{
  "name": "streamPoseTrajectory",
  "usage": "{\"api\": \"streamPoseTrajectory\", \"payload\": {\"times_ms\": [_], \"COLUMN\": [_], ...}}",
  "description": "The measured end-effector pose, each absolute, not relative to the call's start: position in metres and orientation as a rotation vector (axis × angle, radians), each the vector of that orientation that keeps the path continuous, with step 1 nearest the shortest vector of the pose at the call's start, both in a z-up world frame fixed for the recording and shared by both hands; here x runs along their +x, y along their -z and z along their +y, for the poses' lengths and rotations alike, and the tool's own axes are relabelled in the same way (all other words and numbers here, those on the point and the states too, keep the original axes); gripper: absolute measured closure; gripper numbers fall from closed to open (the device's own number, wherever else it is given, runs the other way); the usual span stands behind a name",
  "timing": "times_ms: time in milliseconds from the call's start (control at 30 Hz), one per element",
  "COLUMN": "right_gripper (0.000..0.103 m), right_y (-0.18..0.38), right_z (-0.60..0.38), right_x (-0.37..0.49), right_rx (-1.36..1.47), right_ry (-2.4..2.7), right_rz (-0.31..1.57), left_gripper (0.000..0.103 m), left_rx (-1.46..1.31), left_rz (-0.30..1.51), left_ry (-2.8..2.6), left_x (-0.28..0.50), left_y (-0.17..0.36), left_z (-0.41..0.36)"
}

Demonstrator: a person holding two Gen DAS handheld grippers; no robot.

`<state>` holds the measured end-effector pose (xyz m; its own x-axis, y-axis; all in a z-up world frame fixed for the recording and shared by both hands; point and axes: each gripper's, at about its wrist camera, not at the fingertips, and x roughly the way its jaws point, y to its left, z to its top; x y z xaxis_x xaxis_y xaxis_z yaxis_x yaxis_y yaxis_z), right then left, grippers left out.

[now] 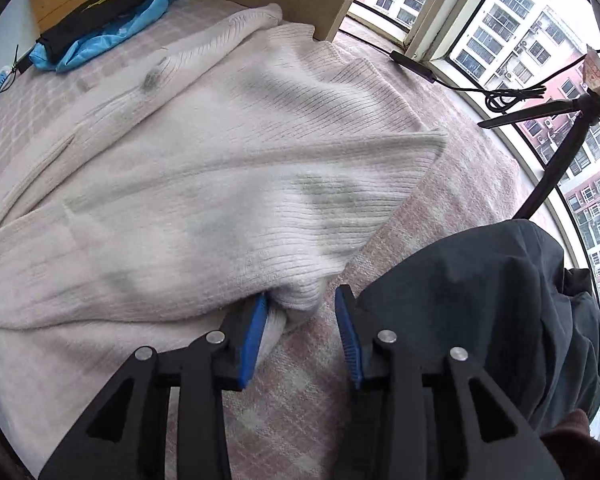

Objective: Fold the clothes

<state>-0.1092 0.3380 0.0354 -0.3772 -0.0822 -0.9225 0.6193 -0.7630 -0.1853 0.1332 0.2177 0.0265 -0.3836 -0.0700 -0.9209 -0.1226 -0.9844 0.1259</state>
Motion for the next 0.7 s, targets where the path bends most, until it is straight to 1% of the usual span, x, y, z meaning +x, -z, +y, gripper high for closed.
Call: {"api": "streamPoseTrajectory", "payload": {"times_ms": [33,67,100,200,233,300,333,400,433,467,533,633,700], "right_gripper": [0.073,0.085,0.086,0.090,0.090,0.092,0.092,0.091,0.091,0.091,0.091,0.090,0.090], "right_y": [-0.035,-0.037,-0.040,-0.053,-0.056,-0.060,-0.061,-0.054,-0.047,-0.041,-0.029,-0.027,-0.029], "right_z": [0.341,0.345,0.349,0.365,0.373,0.391,0.401,0.418,0.424,0.427,0.434,0.433,0.432], "right_x": [-0.113,-0.116,-0.118,-0.125,-0.129,-0.138,-0.143,-0.153,-0.157,-0.159,-0.163,-0.160,-0.157], "right_rx": [1.419,1.436,1.445,1.461,1.479,1.525,1.547,1.601,1.636,1.670,1.733,1.742,1.737], "right_ry": [2.171,2.165,2.163,2.175,2.172,2.157,2.142,2.093,2.071,2.066,2.057,2.055,2.069], "right_rz": [0.688,0.636,0.586,0.410,0.323,0.108,0.000,-0.181,-0.231,-0.246,-0.272,-0.216,-0.206], "left_gripper": [0.090,0.095,0.097,0.098,0.100,0.100,0.100,0.099,0.091,0.080,0.070,0.071,0.067], "left_rx": [-1.740,-1.742,-1.736,-1.685,-1.650,-1.570,-1.538,-1.501,-1.504,-1.510,-1.528,-1.598,-1.654], "left_rz": [0.224,0.181,0.126,-0.007,-0.038,-0.092,-0.085,-0.023,0.009,0.027,0.058,0.067,-0.036], "left_ry": [-2.571,-2.566,-2.555,-2.552,-2.550,-2.550,-2.549,-2.520,-2.468,-2.411,-2.351,-2.348,-2.367], "left_x": [0.131,0.130,0.129,0.130,0.131,0.135,0.137,0.141,0.143,0.146,0.153,0.161,0.162], "left_y": [-0.027,-0.029,-0.032,-0.052,-0.062,-0.083,-0.091,-0.097,-0.094,-0.089,-0.078,-0.065,-0.056], "left_z": [0.211,0.206,0.201,0.196,0.199,0.206,0.212,0.231,0.240,0.250,0.262,0.262,0.248]}}
